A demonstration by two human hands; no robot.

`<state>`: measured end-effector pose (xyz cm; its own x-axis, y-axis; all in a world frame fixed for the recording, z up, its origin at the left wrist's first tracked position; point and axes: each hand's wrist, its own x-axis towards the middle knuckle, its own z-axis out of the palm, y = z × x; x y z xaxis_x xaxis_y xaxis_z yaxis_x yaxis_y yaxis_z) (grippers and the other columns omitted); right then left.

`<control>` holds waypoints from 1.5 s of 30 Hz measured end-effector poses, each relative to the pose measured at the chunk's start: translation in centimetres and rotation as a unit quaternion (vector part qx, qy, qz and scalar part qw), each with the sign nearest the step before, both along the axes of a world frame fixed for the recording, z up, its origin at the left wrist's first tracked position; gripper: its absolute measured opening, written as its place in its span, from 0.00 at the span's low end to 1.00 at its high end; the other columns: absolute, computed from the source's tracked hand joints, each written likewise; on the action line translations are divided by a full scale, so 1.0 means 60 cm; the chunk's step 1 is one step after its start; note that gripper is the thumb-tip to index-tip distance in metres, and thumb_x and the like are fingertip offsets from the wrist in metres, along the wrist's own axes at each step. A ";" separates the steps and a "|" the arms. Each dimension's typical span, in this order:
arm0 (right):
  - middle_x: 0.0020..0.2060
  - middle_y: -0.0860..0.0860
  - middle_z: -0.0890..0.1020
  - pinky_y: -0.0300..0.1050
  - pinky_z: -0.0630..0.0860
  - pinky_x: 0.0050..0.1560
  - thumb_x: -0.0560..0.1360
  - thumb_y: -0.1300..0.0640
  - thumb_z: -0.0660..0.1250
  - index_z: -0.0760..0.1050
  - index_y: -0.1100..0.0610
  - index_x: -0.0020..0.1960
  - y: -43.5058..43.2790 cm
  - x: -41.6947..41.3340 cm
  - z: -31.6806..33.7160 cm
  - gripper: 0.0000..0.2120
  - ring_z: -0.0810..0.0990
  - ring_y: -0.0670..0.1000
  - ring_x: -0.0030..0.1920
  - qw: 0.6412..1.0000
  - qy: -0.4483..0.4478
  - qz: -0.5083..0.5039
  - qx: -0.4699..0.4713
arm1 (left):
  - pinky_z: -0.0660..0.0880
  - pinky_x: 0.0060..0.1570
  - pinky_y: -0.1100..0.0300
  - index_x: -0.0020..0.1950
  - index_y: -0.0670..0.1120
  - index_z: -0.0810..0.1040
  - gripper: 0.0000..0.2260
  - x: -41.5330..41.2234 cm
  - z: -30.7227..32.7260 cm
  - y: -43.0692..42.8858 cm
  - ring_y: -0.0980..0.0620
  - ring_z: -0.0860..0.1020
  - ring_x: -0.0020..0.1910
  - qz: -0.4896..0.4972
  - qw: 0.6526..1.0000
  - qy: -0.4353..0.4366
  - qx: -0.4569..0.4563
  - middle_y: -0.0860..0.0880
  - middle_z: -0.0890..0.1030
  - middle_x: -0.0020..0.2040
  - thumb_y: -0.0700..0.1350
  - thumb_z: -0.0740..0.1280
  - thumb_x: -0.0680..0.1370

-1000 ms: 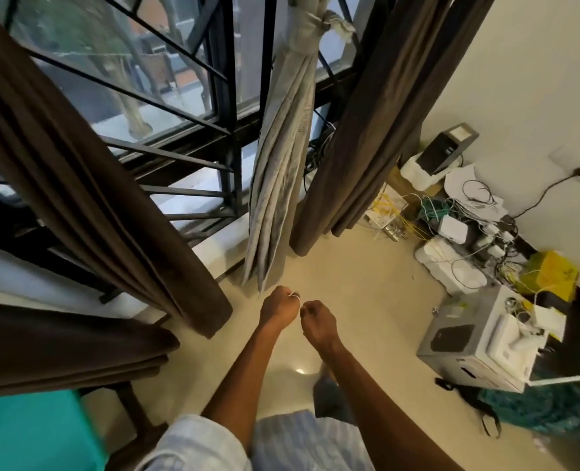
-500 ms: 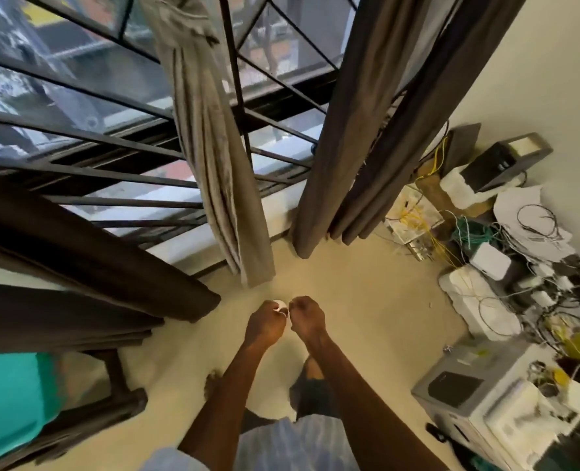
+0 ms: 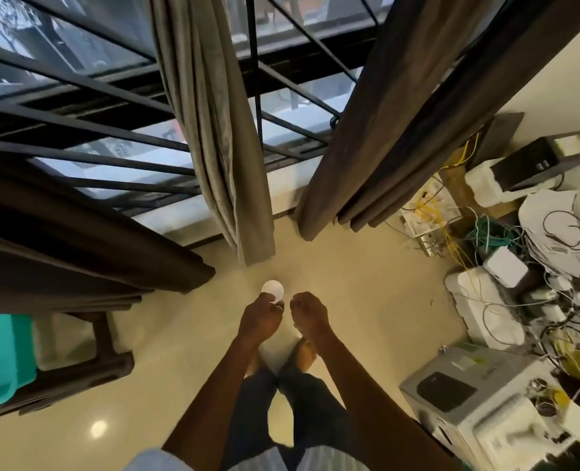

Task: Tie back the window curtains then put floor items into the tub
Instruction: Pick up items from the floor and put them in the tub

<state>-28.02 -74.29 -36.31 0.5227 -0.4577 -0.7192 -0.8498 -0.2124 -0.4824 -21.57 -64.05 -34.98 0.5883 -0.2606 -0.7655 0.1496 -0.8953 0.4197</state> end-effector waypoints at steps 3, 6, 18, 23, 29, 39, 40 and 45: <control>0.59 0.55 0.82 0.45 0.77 0.60 0.83 0.56 0.58 0.77 0.61 0.63 -0.007 0.006 -0.037 0.14 0.82 0.57 0.57 1.000 0.011 0.005 -0.004 | 0.72 0.64 0.54 0.68 0.45 0.73 0.16 0.011 -0.035 0.002 0.43 0.78 0.63 -0.005 1.000 0.004 -0.004 0.45 0.79 0.65 0.51 0.60 0.83; 0.61 0.55 0.82 0.44 0.73 0.61 0.83 0.57 0.58 0.77 0.61 0.63 -0.010 0.018 -0.094 0.15 0.81 0.57 0.59 1.000 0.021 0.023 -0.006 | 0.71 0.64 0.55 0.69 0.45 0.73 0.16 0.030 -0.091 0.009 0.44 0.77 0.65 -0.017 1.000 0.006 0.000 0.45 0.78 0.66 0.50 0.60 0.83; 0.67 0.56 0.78 0.42 0.68 0.66 0.83 0.57 0.58 0.74 0.61 0.68 -0.024 0.063 -0.535 0.16 0.76 0.56 0.67 0.998 0.052 0.037 0.017 | 0.69 0.64 0.55 0.69 0.44 0.74 0.15 0.082 -0.556 0.010 0.42 0.75 0.66 -0.012 0.999 0.030 0.027 0.45 0.77 0.68 0.45 0.59 0.83; 0.65 0.60 0.79 0.46 0.70 0.66 0.83 0.59 0.60 0.76 0.65 0.65 -0.040 0.073 -0.739 0.15 0.76 0.60 0.66 0.998 0.042 0.043 0.015 | 0.67 0.66 0.55 0.73 0.44 0.70 0.18 0.100 -0.749 -0.009 0.41 0.72 0.69 0.000 0.999 0.030 0.018 0.42 0.73 0.72 0.47 0.57 0.84; 0.71 0.60 0.74 0.47 0.67 0.68 0.82 0.56 0.59 0.66 0.61 0.75 -0.061 0.098 -0.896 0.23 0.72 0.60 0.71 0.996 0.055 -0.022 0.064 | 0.65 0.70 0.53 0.79 0.42 0.61 0.25 0.115 -0.913 -0.030 0.40 0.68 0.73 0.098 0.993 0.066 0.017 0.40 0.67 0.76 0.44 0.59 0.83; 0.58 0.56 0.80 0.39 0.67 0.51 0.78 0.53 0.62 0.75 0.61 0.64 -0.045 0.083 -0.994 0.18 0.78 0.56 0.56 0.995 0.020 -0.053 0.080 | 0.70 0.63 0.52 0.77 0.41 0.62 0.24 0.103 -1.003 -0.035 0.37 0.71 0.68 0.204 0.970 0.128 0.020 0.38 0.70 0.72 0.45 0.61 0.82; 0.58 0.56 0.81 0.40 0.69 0.51 0.78 0.55 0.63 0.76 0.62 0.63 -0.046 0.081 -0.988 0.16 0.79 0.57 0.57 0.995 0.013 -0.063 0.070 | 0.70 0.62 0.53 0.76 0.41 0.64 0.23 0.105 -0.999 -0.033 0.38 0.72 0.67 0.204 0.972 0.119 0.014 0.38 0.71 0.71 0.45 0.61 0.82; 0.51 0.58 0.85 0.48 0.79 0.52 0.74 0.50 0.64 0.82 0.62 0.55 -0.049 0.060 -0.910 0.18 0.83 0.59 0.51 0.992 -0.057 -0.108 0.034 | 0.74 0.61 0.53 0.70 0.44 0.74 0.17 0.097 -0.917 -0.024 0.42 0.76 0.61 0.221 0.973 0.063 -0.025 0.43 0.77 0.66 0.45 0.63 0.81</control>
<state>-24.39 -77.24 -90.92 0.4968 -0.5207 -0.6944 -0.8114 0.0053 -0.5845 -15.78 -65.49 -90.01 0.5541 -0.0428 -0.8313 0.5682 -0.7103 0.4154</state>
